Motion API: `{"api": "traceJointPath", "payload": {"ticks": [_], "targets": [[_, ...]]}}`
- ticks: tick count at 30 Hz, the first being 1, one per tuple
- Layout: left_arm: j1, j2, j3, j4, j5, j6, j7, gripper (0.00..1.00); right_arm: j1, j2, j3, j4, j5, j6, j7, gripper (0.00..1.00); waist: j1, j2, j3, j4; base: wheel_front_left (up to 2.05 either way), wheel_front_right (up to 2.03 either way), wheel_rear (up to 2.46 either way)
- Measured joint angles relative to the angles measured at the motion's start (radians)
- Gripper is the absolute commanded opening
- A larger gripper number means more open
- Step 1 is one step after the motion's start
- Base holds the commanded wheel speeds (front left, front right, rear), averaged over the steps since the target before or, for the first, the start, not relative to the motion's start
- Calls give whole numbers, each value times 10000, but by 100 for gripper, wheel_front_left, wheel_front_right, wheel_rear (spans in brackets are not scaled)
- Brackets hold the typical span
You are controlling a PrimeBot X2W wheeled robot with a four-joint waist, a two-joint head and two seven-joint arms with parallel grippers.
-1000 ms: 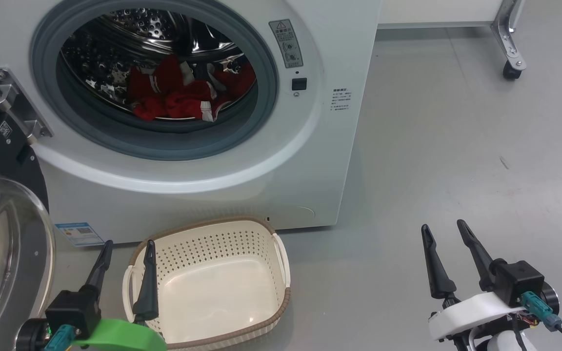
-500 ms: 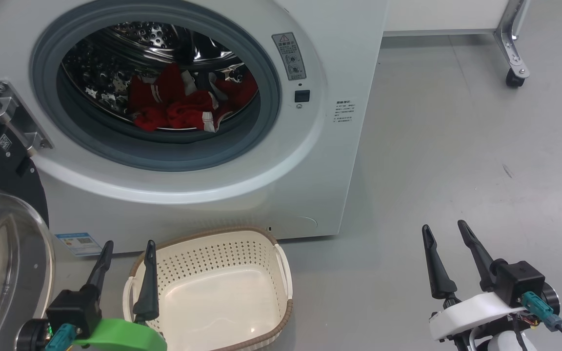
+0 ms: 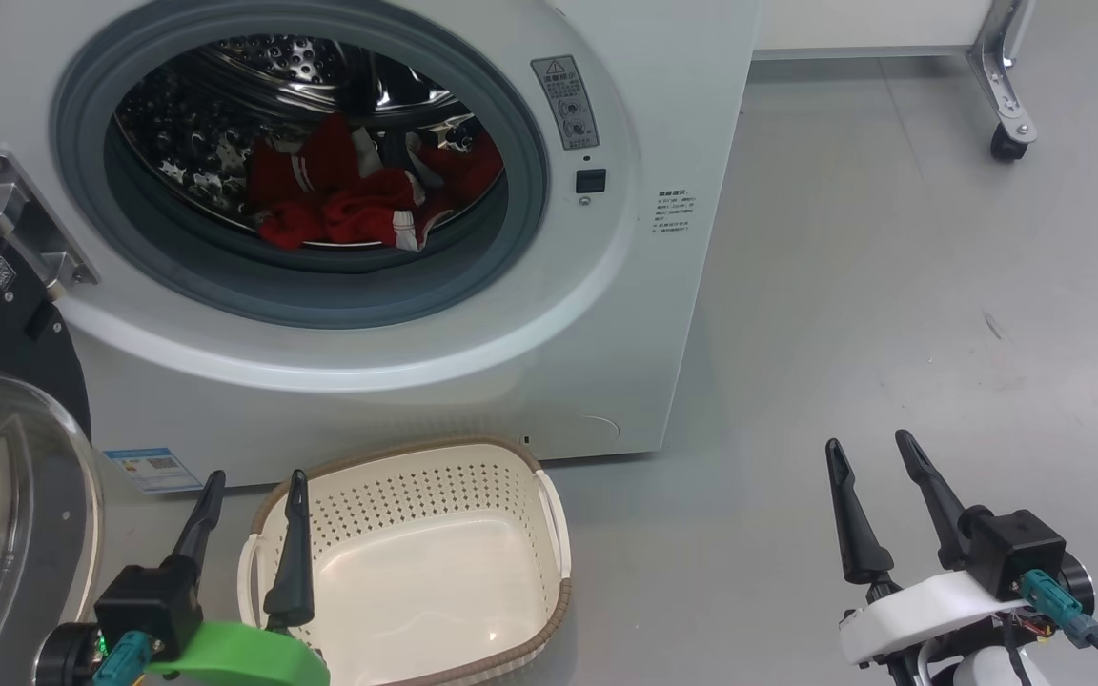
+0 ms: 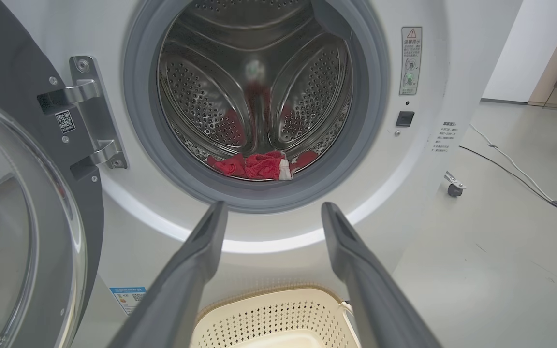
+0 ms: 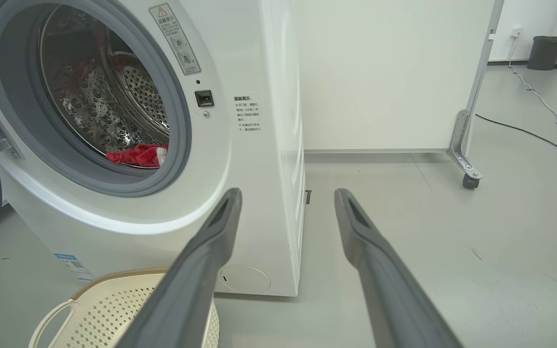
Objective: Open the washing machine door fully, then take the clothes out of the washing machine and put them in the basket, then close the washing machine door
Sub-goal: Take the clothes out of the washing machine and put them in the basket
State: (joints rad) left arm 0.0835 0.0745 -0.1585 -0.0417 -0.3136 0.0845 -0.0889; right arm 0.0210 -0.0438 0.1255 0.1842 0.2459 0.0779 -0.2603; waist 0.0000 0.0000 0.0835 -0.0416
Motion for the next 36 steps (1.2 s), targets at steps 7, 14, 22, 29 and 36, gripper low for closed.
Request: {"api": "traceJointPath", "payload": {"ticks": [7, 14, 22, 29, 36], "targets": [[-30, 2, -111, 2, 19, -2, 192, 100, -6, 0, -2, -121, 0, 4, 0, 100, 0, 0, 253, -57, 0, 0, 0], [-660, -21, -456, 382, -31, -205, 721, 100, -71, -52, -6, -376, -69, 4, 0, 100, 0, 0, 806, -80, 0, 0, 0], [-2284, -54, -472, 976, -42, -360, 1116, 100, -620, -184, 123, -828, -290, 25, 0, 100, 1, 0, 1762, -135, 0, 0, 0], [-3972, -65, -305, 1522, -247, -520, 1601, 100, -1203, -180, 384, -1183, -508, 33, 0, 100, 0, 0, 2707, -268, 0, 0, 0], [-5870, 44, -58, 1981, -407, -736, 2220, 100, -1672, -173, 577, -1444, -548, 90, 0, 100, 0, 0, 3671, -528, 0, 0, 0]]}}
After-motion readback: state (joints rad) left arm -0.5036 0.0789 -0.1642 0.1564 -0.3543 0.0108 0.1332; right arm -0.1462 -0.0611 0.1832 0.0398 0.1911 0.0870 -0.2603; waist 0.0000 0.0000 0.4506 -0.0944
